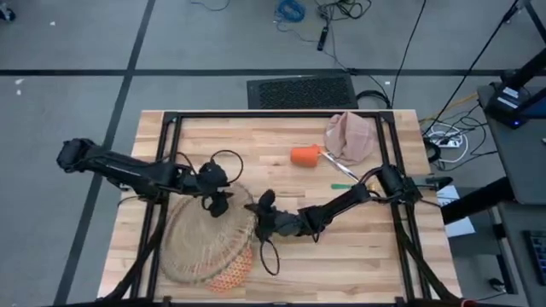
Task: Set table place
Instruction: Prepare the brown mat
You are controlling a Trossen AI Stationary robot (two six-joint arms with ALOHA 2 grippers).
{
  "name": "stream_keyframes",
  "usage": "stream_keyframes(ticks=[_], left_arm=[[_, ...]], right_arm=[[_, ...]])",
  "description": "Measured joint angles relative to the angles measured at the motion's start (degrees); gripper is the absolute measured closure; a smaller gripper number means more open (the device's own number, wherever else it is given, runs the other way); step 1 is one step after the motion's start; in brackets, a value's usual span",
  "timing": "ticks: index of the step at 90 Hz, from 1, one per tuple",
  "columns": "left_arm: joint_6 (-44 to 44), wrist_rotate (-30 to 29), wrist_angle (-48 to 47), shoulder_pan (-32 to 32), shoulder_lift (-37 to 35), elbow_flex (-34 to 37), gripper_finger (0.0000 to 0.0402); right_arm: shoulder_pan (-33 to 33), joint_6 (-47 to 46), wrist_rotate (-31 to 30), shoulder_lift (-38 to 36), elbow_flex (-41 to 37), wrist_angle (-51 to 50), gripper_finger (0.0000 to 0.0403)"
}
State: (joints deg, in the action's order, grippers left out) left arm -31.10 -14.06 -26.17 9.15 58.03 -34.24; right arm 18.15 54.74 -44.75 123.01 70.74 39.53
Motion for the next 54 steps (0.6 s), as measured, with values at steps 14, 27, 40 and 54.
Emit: stream_keyframes(ticks=[14,27,40,54], left_arm=[[-0.1,-1.0,-1.6,0.0,-0.5,-0.1,0.0233],[0.0,-1.7,-2.1,0.0,-0.6,-0.1,0.0233],[0.0,-2.9,-3.7,0.0,-0.6,-0.1,0.0233],[0.2,-3.2,-4.5,0.0,-0.8,-0.1,0.0233]], right_arm=[[0.2,-2.1,-5.0,-3.7,-4.6,0.9,0.0403],[0.4,-6.2,-10.3,-9.1,-12.2,1.9,0.0403],[2.3,-9.3,-15.4,-15.9,-20.1,1.9,0.0403],[6.2,-13.1,-18.8,-23.2,-27.7,-1.8,0.0403]])
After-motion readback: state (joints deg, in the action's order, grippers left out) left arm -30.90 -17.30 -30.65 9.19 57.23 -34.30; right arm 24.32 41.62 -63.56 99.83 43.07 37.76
